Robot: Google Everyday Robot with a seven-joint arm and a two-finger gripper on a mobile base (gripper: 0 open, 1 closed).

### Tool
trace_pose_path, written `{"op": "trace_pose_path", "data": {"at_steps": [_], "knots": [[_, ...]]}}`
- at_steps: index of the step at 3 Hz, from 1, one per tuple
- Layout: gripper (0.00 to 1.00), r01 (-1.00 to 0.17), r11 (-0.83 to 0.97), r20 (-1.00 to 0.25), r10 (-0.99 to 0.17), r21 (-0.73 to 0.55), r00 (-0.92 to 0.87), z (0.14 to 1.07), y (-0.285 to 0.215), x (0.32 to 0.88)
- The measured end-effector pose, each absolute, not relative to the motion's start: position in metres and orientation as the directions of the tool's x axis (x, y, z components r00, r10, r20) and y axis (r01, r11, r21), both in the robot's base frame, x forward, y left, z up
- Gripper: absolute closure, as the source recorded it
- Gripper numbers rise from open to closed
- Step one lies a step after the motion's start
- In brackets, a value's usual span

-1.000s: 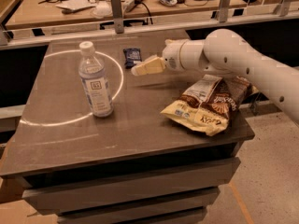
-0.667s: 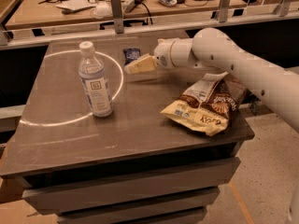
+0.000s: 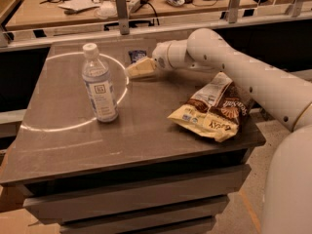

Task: Move rxbar blueberry near blue plastic bottle

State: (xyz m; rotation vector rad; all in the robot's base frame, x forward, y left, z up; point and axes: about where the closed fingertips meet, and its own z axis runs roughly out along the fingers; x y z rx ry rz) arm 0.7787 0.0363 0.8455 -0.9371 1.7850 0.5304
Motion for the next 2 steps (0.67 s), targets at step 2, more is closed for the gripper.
{"op": "trace_pose_path", "data": {"at_steps": [2], "knots": [[0.46, -0.823, 0.565, -0.900, -0.388, -0.064, -0.197, 0.8373, 0.0529, 0.7872]]}}
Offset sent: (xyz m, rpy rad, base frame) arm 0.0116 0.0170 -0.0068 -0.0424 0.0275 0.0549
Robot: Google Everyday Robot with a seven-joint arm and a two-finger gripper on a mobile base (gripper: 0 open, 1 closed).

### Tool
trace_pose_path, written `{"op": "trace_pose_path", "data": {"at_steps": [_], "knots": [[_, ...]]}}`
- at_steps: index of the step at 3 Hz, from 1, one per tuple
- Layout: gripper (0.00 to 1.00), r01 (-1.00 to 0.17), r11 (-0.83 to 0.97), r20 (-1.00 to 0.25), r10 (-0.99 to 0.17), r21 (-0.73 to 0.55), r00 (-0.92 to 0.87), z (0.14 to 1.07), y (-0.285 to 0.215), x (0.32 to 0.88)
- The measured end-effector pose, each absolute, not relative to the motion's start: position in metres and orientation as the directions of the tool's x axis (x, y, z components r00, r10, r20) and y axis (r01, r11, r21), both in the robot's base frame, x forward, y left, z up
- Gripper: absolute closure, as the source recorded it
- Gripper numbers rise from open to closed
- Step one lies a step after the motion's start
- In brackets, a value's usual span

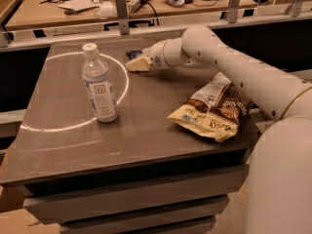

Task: Move rxbar blueberry near blue plastic bottle

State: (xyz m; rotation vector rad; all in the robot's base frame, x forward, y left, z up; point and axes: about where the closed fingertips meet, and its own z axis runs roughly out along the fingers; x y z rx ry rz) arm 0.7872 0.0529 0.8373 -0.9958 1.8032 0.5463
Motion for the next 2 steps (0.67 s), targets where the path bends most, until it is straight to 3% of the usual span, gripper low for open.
{"op": "trace_pose_path", "data": {"at_steps": [2], "knots": [[0.93, -0.860, 0.503, -0.885, -0.433, -0.083, -0.168, 0.8413, 0.0606, 0.7814]]}}
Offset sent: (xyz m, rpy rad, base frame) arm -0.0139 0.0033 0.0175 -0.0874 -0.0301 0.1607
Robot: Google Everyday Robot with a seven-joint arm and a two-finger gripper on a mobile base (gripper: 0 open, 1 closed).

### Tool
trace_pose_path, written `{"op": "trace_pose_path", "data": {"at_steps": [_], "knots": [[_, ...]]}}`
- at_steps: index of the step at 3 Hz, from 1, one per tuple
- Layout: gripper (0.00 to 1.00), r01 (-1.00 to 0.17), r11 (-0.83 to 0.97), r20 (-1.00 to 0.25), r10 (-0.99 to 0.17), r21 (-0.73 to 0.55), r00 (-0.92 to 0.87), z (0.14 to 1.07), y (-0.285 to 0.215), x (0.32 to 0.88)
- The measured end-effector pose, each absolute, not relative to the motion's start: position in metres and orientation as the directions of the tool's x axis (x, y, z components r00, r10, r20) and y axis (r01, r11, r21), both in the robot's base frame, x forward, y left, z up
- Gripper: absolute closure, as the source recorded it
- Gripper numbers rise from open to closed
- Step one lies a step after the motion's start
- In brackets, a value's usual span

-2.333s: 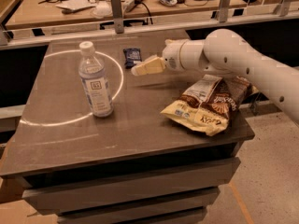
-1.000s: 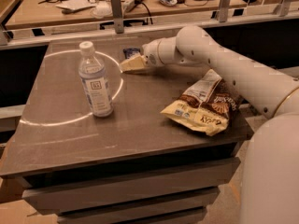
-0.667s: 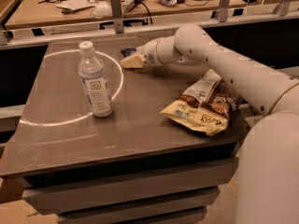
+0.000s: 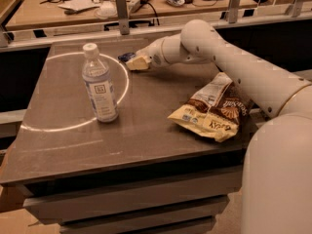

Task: Move rxbar blueberry near blue plastic bottle

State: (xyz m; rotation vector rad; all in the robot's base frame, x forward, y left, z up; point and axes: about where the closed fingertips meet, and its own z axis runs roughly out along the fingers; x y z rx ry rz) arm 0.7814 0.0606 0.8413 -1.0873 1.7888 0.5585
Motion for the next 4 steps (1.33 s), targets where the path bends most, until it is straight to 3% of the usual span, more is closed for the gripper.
{"op": "trace_pose_path", "data": {"at_steps": [1, 2, 4], "knots": [[1.00, -0.922, 0.365, -0.887, -0.459, -0.125, -0.061, 0.862, 0.057, 0.770], [1.00, -0.957, 0.228, -0.883, -0.466, -0.182, 0.057, 0.880, 0.052, 0.760], [1.00, -0.979, -0.005, -0.816, -0.551, -0.204, 0.173, 0.883, 0.021, 0.669]]}}
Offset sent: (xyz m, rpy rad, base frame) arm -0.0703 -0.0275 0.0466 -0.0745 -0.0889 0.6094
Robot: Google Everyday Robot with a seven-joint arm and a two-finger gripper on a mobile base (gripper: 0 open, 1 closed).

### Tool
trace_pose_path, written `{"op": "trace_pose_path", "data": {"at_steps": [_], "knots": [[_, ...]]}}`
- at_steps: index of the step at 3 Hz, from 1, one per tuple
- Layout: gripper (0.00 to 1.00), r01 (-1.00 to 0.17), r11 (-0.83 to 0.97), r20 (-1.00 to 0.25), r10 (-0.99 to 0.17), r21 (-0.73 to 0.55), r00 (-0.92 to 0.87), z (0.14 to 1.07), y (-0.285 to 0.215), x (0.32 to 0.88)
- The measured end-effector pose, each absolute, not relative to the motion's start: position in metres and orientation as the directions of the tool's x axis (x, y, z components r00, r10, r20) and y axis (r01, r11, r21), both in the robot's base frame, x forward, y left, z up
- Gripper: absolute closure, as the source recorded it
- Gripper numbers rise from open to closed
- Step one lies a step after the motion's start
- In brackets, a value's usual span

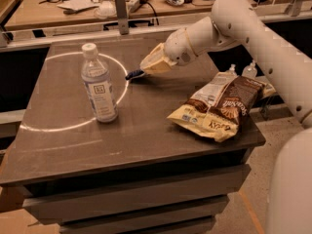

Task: Move rxbar blueberry near blue plastic bottle

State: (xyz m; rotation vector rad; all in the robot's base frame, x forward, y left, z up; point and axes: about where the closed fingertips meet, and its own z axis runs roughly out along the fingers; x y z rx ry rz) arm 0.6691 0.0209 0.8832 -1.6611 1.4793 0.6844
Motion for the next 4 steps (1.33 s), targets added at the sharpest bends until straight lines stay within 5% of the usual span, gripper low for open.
{"op": "trace_pose_path", "data": {"at_steps": [3, 4], "knots": [[0.98, -0.990, -0.022, -0.797, -0.591, -0.140, 0.126, 0.871, 0.018, 0.562], [0.68, -0.995, -0.034, -0.824, -0.559, -0.091, 0.095, 0.876, 0.028, 0.537]]}}
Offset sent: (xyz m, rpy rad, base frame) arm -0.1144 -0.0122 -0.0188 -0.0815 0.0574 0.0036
